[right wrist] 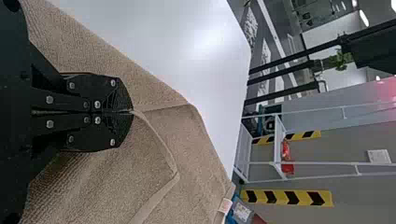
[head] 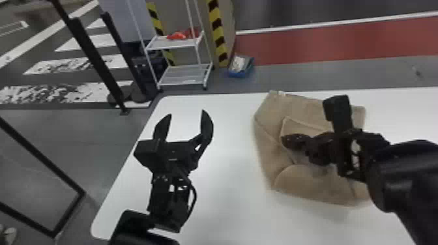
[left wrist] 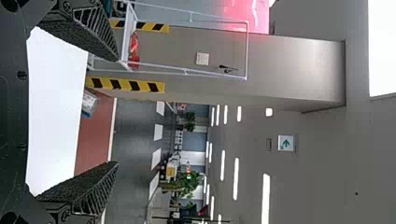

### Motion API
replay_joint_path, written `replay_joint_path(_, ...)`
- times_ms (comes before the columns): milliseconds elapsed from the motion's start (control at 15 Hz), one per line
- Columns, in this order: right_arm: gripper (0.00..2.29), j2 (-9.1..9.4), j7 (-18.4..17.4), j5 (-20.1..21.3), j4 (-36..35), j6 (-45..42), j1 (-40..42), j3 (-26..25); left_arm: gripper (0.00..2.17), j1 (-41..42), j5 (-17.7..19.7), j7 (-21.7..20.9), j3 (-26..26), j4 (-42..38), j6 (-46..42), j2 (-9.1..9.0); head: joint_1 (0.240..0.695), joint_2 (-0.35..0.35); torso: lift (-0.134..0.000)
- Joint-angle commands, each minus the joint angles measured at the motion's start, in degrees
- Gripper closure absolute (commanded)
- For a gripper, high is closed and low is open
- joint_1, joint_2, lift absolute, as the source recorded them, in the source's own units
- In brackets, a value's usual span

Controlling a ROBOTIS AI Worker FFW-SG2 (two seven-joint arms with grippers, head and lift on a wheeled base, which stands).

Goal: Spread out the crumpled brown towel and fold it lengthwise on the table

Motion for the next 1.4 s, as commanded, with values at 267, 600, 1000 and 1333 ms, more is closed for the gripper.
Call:
replay_joint_path(267, 2.04, -2.99, 0.5, -4.1, -21.0, -0.4, 10.5, -8.9, 0.11, -0.5, -0.4, -0.4, -0.9, 0.2, 0.2, -0.35, 0.695, 0.265, -0.124)
replay_joint_path(600, 2.04, -7.91, -6.5, -5.7, -24.1, -1.1, 18.2, -30.1, 0.20, -0.4, -0.6, -0.7, -1.1, 0.6, 0.0, -0.17, 0.695, 0.101, -0.124)
replay_joint_path(1000, 2.04, -7.82, -5.1, -6.9, -21.7, -3.9, 25.9, -37.1, 0.17, -7.2, -1.6, -2.8, -8.2, 6.7, 0.5, -0.70, 0.695, -0.134, -0.124)
replay_joint_path(1333, 2.04, -7.47, -3.9, -7.0, -25.3, -5.3, 31.1, -36.8, 0.16, -22.5, -1.2, -5.9, -16.1, 24.2, 2.6, -3.87, 0.695, -0.225, -0.124)
